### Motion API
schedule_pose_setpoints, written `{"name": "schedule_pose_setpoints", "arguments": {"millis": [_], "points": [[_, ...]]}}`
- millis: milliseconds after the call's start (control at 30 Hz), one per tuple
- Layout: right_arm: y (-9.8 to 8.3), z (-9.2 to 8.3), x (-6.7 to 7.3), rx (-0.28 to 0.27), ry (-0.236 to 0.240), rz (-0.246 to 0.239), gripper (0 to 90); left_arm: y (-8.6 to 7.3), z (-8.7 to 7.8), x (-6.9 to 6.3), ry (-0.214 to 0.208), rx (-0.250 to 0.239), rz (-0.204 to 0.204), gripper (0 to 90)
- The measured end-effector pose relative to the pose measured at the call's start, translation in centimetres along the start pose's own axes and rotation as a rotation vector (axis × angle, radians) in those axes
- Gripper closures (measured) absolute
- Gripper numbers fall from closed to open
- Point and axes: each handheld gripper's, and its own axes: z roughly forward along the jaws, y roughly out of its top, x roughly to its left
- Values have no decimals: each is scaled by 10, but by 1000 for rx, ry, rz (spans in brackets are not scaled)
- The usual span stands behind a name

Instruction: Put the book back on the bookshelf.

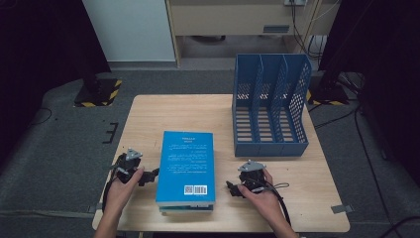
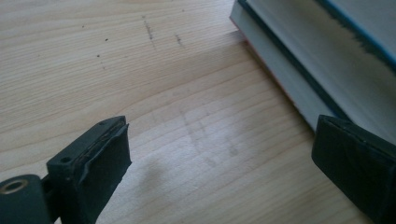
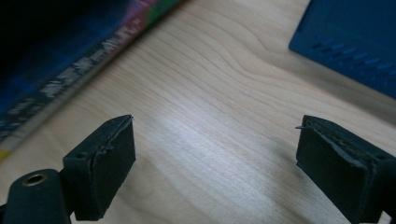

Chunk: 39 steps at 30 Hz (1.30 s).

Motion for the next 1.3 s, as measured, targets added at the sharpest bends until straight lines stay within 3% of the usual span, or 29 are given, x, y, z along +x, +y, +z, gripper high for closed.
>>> {"name": "schedule_pose_setpoints", "arguments": {"millis": [100, 267, 367, 500, 533, 600, 667, 867, 900, 1033, 1133, 1300], "points": [[6, -12, 2, -26, 16, -1, 132, 2, -6, 0, -4, -6, -13, 39], [20, -32, 6, -59, 21, -36, 123, 8, -18, -2, -8, -21, 18, 38], [37, -51, 10, -78, 37, -38, 112, 13, -35, 0, -43, -53, 2, 38], [50, -57, 12, -70, 54, -50, 108, 16, -44, 2, -52, -44, 3, 55], [54, -58, 13, -69, 59, -57, 104, 19, -50, 1, -78, -54, 4, 59], [58, -60, 15, -74, 64, -63, 100, 21, -53, 0, -85, -57, 5, 62], [74, -64, 20, -80, 79, -89, 92, 29, -60, -2, -95, -58, 19, 63], [98, -61, 34, -78, 109, -143, 79, 45, -69, -7, -99, -61, 44, 64], [106, -58, 40, -69, 143, -153, 71, 52, -74, -10, -104, -65, 58, 64], [114, -50, 46, -55, 176, -163, 66, 62, -79, -18, -133, -66, 87, 62], [116, -44, 48, -53, 186, -160, 66, 66, -76, -23, -137, -56, 109, 61], [116, -29, 51, -23, 211, -152, 65, 67, -52, -39, -157, 7, 153, 59]]}}
